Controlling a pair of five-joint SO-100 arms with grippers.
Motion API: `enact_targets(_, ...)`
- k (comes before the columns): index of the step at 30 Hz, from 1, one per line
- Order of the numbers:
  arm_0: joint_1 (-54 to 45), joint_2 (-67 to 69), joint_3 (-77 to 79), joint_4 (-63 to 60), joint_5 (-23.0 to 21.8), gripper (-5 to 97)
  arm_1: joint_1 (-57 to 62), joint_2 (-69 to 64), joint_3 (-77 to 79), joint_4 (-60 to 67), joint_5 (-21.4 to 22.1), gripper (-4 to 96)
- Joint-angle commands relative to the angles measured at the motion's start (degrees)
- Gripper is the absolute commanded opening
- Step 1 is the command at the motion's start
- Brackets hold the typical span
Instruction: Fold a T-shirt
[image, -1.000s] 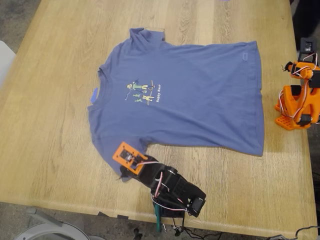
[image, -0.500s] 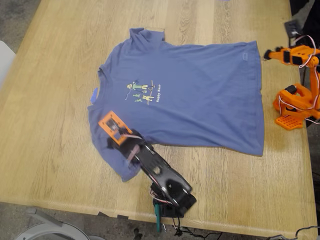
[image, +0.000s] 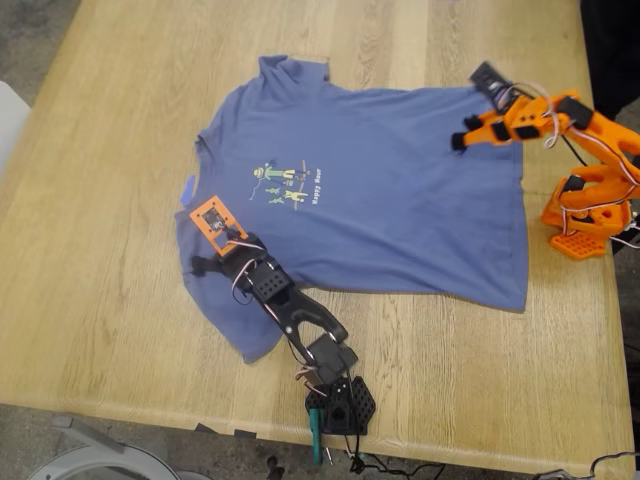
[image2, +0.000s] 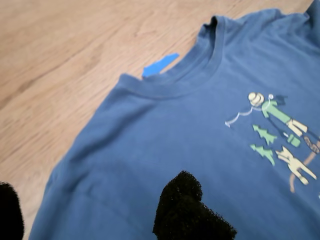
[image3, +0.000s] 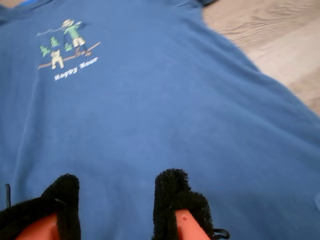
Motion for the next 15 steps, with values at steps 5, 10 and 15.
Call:
enact_targets(5, 0.35, -10.02, -15.47, -9.93, 2.11, 48, -6.33, -10.55, -5.80, -10.55, 1.49, 28.6)
enact_targets(10, 0.62, -16.70, -20.74, -11.60, 1.85, 48, -9.84, -16.08, -7.38, -16.88, 3.96, 37.0)
enact_targets(15, 1.67, -20.74, -21.45, -13.18, 1.85, 47, -13.10, -18.46, -6.94, -17.58, 4.48, 41.7)
